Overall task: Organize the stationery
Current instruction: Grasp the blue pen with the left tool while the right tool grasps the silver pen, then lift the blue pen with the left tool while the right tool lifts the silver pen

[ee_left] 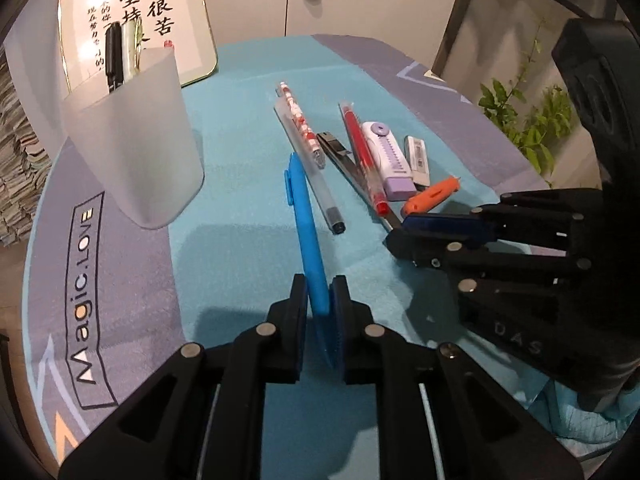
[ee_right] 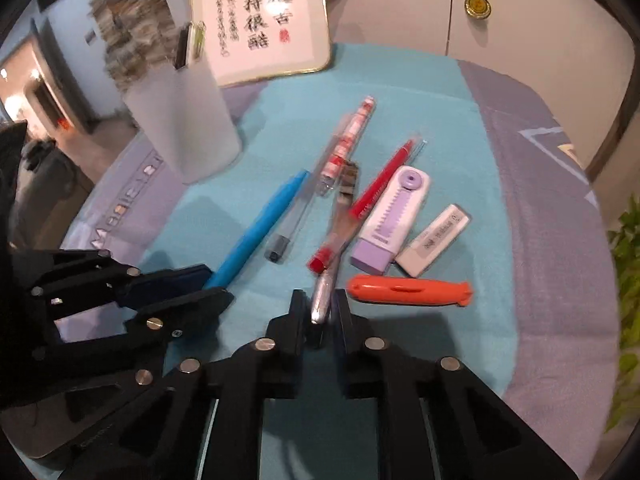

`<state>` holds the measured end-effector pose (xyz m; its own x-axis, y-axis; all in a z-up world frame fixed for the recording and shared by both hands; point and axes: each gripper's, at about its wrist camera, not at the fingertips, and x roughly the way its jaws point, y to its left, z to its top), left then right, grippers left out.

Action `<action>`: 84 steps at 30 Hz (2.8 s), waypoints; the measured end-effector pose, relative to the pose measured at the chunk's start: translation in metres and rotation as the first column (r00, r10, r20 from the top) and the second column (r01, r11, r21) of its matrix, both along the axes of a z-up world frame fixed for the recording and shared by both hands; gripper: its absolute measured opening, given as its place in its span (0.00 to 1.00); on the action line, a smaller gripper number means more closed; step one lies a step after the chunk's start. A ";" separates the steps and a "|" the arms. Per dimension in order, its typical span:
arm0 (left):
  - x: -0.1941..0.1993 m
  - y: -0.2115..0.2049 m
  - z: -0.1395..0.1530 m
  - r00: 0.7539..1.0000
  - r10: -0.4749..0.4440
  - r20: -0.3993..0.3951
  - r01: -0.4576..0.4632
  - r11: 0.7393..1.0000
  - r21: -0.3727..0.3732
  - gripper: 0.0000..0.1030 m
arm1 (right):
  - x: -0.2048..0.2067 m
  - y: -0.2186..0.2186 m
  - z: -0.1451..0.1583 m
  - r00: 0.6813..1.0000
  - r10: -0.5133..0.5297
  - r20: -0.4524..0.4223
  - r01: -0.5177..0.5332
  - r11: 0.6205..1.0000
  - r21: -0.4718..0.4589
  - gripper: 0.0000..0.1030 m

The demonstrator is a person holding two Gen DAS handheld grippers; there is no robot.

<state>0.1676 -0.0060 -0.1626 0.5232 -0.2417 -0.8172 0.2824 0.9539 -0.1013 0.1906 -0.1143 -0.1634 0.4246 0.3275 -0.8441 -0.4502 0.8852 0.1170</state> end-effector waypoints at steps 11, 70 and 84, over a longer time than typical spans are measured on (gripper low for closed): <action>-0.045 0.010 0.000 0.999 -0.034 -0.011 0.034 0.999 0.023 0.08 | -0.053 -0.016 0.010 0.991 0.131 0.003 -0.130 0.990 -0.047 0.11; -0.005 0.003 0.016 0.998 -0.060 0.027 0.060 0.998 -0.001 0.09 | -0.027 0.003 0.042 0.986 0.128 0.109 -0.125 0.992 -0.027 0.11; 0.016 -0.012 0.001 0.997 -0.068 -0.027 0.069 0.997 0.043 0.14 | -0.035 -0.011 0.047 0.988 0.090 0.126 -0.093 0.996 0.016 0.11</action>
